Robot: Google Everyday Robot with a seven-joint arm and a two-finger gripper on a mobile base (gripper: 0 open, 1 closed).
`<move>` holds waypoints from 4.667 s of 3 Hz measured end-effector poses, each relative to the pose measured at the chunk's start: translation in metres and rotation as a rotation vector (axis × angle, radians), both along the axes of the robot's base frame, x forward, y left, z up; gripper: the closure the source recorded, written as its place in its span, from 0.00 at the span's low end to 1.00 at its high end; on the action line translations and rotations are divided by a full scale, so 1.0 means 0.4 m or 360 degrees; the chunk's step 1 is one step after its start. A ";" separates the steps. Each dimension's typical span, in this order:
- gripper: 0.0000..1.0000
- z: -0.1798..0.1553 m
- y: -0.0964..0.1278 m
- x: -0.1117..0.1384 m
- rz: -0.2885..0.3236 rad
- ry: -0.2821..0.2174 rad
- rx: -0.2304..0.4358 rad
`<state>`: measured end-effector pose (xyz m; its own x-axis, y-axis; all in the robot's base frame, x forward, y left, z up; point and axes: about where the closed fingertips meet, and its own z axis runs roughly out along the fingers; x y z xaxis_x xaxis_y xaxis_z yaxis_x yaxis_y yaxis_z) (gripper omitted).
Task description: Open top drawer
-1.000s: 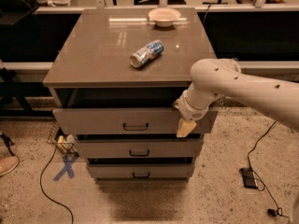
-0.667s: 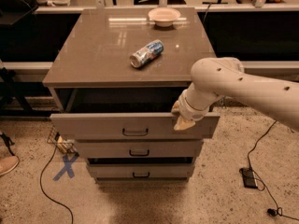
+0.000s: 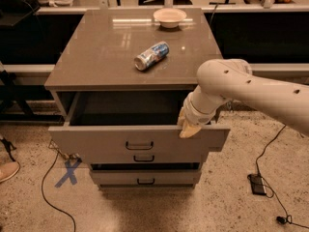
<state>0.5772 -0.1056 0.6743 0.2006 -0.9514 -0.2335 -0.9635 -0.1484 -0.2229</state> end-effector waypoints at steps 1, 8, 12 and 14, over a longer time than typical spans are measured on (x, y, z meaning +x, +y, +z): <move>0.83 -0.003 0.001 -0.001 0.0002 0.0003 -0.0001; 0.00 -0.037 -0.049 -0.030 -0.0295 0.0129 0.0010; 0.96 -0.038 -0.062 -0.101 -0.0312 0.0223 -0.0040; 0.84 -0.041 -0.060 -0.103 -0.0309 0.0227 -0.0042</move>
Offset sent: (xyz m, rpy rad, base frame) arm -0.0005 0.0005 -0.0010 -0.0004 0.0020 0.0014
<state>0.5362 -0.1298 0.6580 -0.0199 -0.9751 -0.2208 -0.9959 0.0387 -0.0812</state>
